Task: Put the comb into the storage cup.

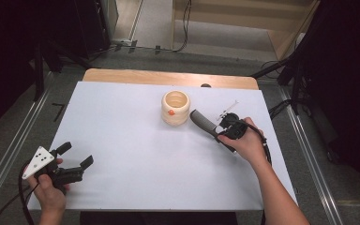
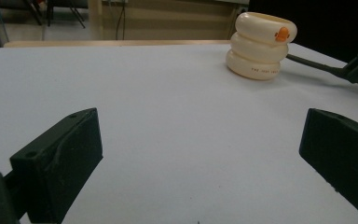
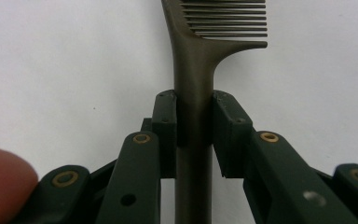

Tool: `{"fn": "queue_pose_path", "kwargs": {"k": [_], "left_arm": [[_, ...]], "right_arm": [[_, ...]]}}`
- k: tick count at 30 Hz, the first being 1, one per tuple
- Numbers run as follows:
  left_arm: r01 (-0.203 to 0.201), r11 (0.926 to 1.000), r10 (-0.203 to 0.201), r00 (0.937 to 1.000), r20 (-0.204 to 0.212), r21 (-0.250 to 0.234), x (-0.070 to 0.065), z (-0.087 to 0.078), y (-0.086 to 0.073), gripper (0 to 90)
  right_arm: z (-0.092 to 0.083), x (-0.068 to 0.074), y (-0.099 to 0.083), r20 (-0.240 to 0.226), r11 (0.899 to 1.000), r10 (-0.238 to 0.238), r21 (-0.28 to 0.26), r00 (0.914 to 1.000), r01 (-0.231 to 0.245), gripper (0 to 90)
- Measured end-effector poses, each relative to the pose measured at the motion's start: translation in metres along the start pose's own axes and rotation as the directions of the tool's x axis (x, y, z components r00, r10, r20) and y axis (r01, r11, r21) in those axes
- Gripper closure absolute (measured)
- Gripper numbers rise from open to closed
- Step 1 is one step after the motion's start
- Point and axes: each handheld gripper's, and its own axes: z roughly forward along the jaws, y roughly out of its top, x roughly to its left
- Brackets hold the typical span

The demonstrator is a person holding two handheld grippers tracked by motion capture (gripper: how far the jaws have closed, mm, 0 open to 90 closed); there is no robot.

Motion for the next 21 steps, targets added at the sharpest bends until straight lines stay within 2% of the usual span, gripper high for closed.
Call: {"fn": "queue_pose_path", "kwargs": {"k": [1, 5, 8, 9, 11, 14, 16, 17, 18, 21], "left_arm": [[0.0, 1.0, 0.0, 1.0, 0.0, 0.0, 0.0, 0.0, 0.0, 0.0], [0.0, 1.0, 0.0, 1.0, 0.0, 0.0, 0.0, 0.0, 0.0, 0.0], [0.0, 1.0, 0.0, 1.0, 0.0, 0.0, 0.0, 0.0, 0.0, 0.0], [0.0, 1.0, 0.0, 1.0, 0.0, 0.001, 0.0, 0.0, 0.0, 0.0], [-0.001, 1.0, 0.001, 1.0, 0.001, -0.001, 0.0, 0.0, 0.0, 0.0], [0.0, 1.0, 0.0, 1.0, 0.0, -0.001, 0.0, 0.0, 0.0, 0.0], [-0.001, 1.0, 0.001, 1.0, 0.0, 0.0, 0.0, 0.0, 0.0, 0.0], [-0.002, 1.0, 0.002, 1.0, -0.001, 0.001, -0.001, 0.0, 0.0, 0.0], [-0.003, 1.0, 0.003, 1.0, -0.001, 0.002, -0.001, 0.0, 0.0, 0.0], [-0.005, 1.0, 0.005, 1.0, 0.0, 0.004, -0.001, 0.0, 0.0, 0.0]], "right_arm": [[-0.004, 0.0, -0.003, 0.002, 0.999, 0.014, -0.032, 0.9999, -0.014, 71.1], [-0.01, -0.001, -0.008, -0.001, 0.997, 0.033, -0.073, 0.9995, -0.033, 71.1], [-0.014, -0.001, -0.014, -0.007, 0.992, 0.05, -0.113, 0.9987, -0.05, 71.1], [-0.017, -0.001, -0.017, -0.009, 0.988, 0.062, -0.142, 0.9981, -0.062, 71.1], [-0.018, -0.001, -0.019, -0.01, 0.987, 0.063, -0.15, 0.998, -0.064, 71.1], [-0.02, 0.001, -0.023, -0.006, 0.978, 0.079, -0.191, 0.9968, -0.079, 71.1], [-0.023, 0.003, -0.027, 0.012, 0.972, 0.082, -0.224, 0.9966, -0.077, 71.1], [-0.023, 0.003, -0.027, 0.012, 0.972, 0.082, -0.224, 0.9966, -0.077, 71.1], [-0.024, 0.005, -0.029, 0.012, 0.966, 0.087, -0.247, 0.9962, -0.081, 71.1], [-0.026, 0.007, -0.031, 0.011, 0.959, 0.096, -0.27, 0.9953, -0.09, 71.1]]}}
